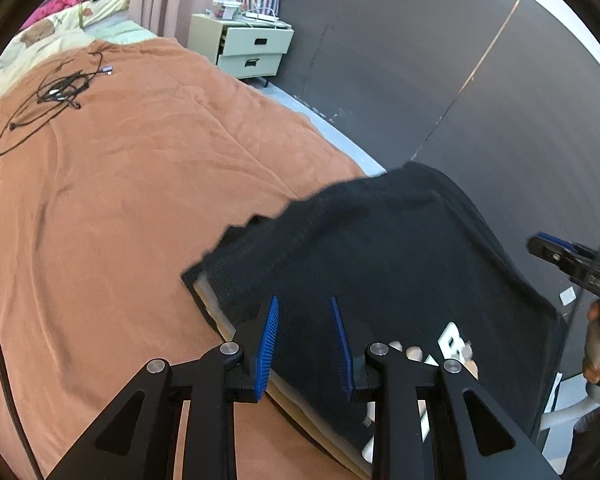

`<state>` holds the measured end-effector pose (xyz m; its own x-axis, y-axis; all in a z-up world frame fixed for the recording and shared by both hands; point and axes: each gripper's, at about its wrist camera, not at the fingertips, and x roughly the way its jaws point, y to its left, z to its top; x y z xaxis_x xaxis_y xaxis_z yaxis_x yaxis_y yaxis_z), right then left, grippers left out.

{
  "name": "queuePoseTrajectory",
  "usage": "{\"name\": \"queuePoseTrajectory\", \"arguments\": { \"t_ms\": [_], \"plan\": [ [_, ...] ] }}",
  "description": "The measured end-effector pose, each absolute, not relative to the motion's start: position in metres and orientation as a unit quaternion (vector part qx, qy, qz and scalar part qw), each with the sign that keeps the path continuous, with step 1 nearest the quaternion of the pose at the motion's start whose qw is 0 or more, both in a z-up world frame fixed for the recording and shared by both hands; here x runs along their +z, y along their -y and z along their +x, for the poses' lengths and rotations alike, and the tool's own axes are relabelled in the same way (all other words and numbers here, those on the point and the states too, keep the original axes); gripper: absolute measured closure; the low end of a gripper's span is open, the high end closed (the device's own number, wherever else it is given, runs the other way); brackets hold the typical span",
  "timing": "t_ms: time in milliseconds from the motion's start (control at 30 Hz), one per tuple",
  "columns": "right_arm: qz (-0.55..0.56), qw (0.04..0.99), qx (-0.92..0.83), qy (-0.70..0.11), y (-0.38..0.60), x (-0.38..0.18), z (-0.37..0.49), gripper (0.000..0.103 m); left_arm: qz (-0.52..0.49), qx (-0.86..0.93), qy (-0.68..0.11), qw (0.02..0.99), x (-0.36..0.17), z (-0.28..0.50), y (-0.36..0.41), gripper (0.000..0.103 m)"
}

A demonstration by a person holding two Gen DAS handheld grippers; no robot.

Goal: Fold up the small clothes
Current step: 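Lower the shirt onto the clothes stack and open both tools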

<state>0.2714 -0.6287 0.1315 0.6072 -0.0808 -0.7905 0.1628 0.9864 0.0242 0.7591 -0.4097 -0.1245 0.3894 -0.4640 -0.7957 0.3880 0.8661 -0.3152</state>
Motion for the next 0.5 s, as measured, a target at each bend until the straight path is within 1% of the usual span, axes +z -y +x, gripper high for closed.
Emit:
{"name": "queuePoseTrajectory", "arguments": {
  "t_ms": [100,133,167,200,233,267,333,400,500],
  "plan": [
    [0.049,0.897,-0.070,-0.434,0.629,0.129,0.234,0.064,-0.037,-0.260,-0.495,0.828,-0.124,0.744,0.416,0.073],
    [0.047,0.896,-0.074,-0.436,0.631,0.126,0.224,0.064,-0.035,-0.261,-0.497,0.827,-0.124,0.739,0.418,0.070],
    [0.047,0.895,-0.076,-0.436,0.630,0.122,0.222,0.064,-0.031,-0.262,-0.497,0.827,-0.124,0.734,0.421,0.061],
    [0.048,0.895,-0.078,-0.437,0.633,0.120,0.210,0.064,-0.028,-0.262,-0.497,0.827,-0.124,0.730,0.422,0.056],
    [0.049,0.893,-0.080,-0.439,0.635,0.118,0.201,0.064,-0.025,-0.262,-0.494,0.829,-0.125,0.724,0.423,0.048],
    [0.048,0.890,-0.087,-0.445,0.638,0.111,0.192,0.065,-0.020,-0.261,-0.492,0.830,-0.126,0.718,0.425,0.044],
    [0.045,0.883,-0.104,-0.456,0.640,0.104,0.187,0.064,0.002,-0.254,-0.492,0.833,-0.129,0.708,0.429,0.040],
    [0.041,0.872,-0.143,-0.467,0.649,0.086,0.181,0.065,0.019,-0.258,-0.509,0.821,-0.136,0.703,0.431,0.040],
    [0.082,0.867,-0.162,-0.465,0.661,0.079,0.166,0.065,0.019,-0.266,-0.514,0.815,-0.132,0.693,0.420,0.040]
  ]
}}
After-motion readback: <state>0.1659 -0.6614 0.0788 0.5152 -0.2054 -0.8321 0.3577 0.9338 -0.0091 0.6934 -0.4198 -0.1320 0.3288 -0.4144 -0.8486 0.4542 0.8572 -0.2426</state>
